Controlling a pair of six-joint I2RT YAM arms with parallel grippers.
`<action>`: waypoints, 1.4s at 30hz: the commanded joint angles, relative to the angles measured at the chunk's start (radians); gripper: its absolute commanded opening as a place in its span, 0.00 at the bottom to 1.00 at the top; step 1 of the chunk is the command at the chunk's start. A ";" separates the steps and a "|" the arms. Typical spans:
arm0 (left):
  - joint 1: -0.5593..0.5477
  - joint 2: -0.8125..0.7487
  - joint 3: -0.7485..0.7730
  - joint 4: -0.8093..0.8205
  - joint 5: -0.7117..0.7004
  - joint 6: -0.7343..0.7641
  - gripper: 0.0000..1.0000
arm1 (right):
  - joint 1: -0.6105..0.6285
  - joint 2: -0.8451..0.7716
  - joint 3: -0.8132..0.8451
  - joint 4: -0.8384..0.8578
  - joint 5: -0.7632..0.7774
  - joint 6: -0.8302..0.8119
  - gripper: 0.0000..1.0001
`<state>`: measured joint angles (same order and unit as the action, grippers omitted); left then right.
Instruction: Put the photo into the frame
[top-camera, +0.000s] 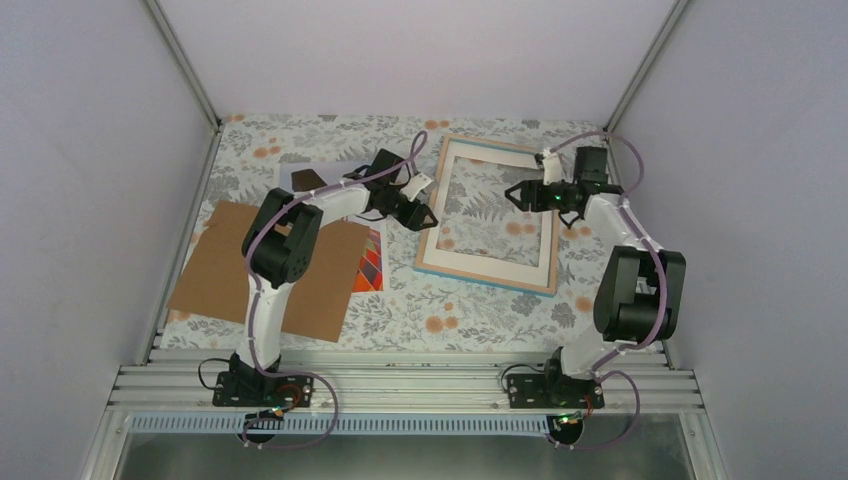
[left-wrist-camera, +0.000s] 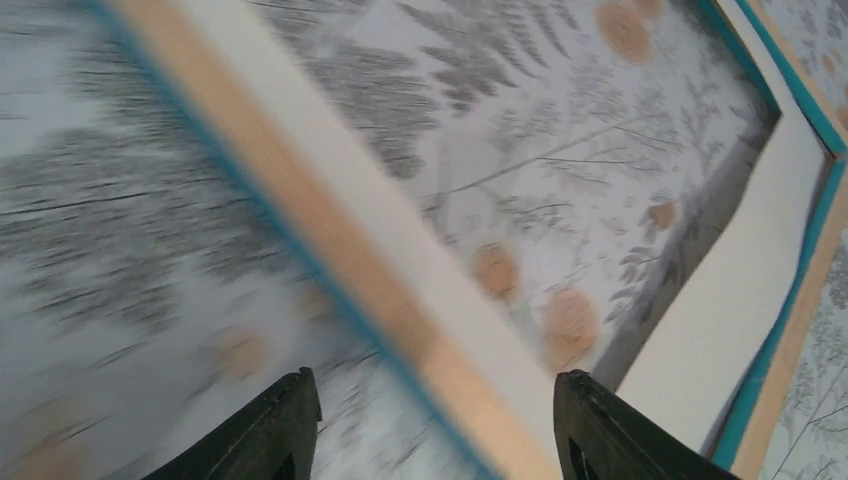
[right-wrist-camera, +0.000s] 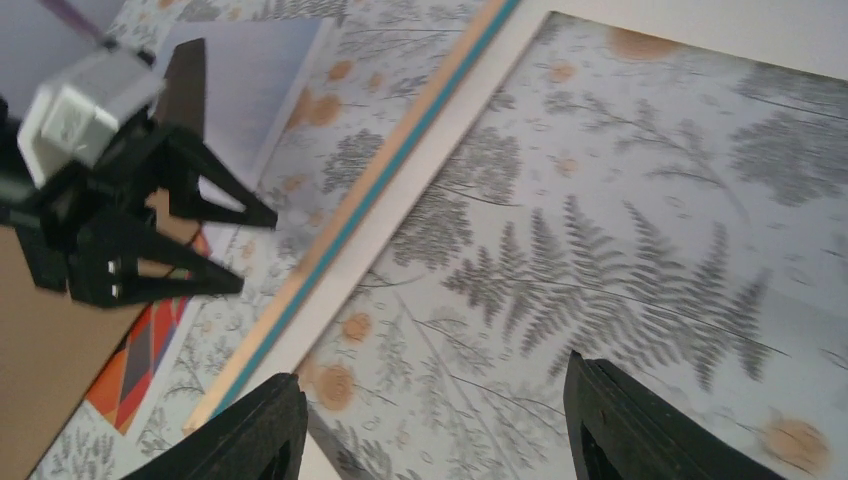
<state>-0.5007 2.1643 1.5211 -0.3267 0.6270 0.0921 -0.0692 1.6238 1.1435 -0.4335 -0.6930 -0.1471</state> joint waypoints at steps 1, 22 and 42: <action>0.172 -0.155 -0.038 0.003 -0.006 -0.018 0.62 | 0.100 -0.017 0.024 0.051 0.013 0.035 0.64; 0.818 0.074 0.255 -0.349 -0.014 0.133 0.77 | 0.597 0.509 0.521 0.058 0.095 0.228 0.68; 0.832 0.551 0.846 -0.616 0.259 0.242 0.71 | 0.704 0.808 0.716 0.151 0.144 0.238 0.55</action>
<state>0.3336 2.6629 2.3520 -0.8261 0.8211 0.2958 0.6281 2.4016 1.8381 -0.3054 -0.5697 0.0765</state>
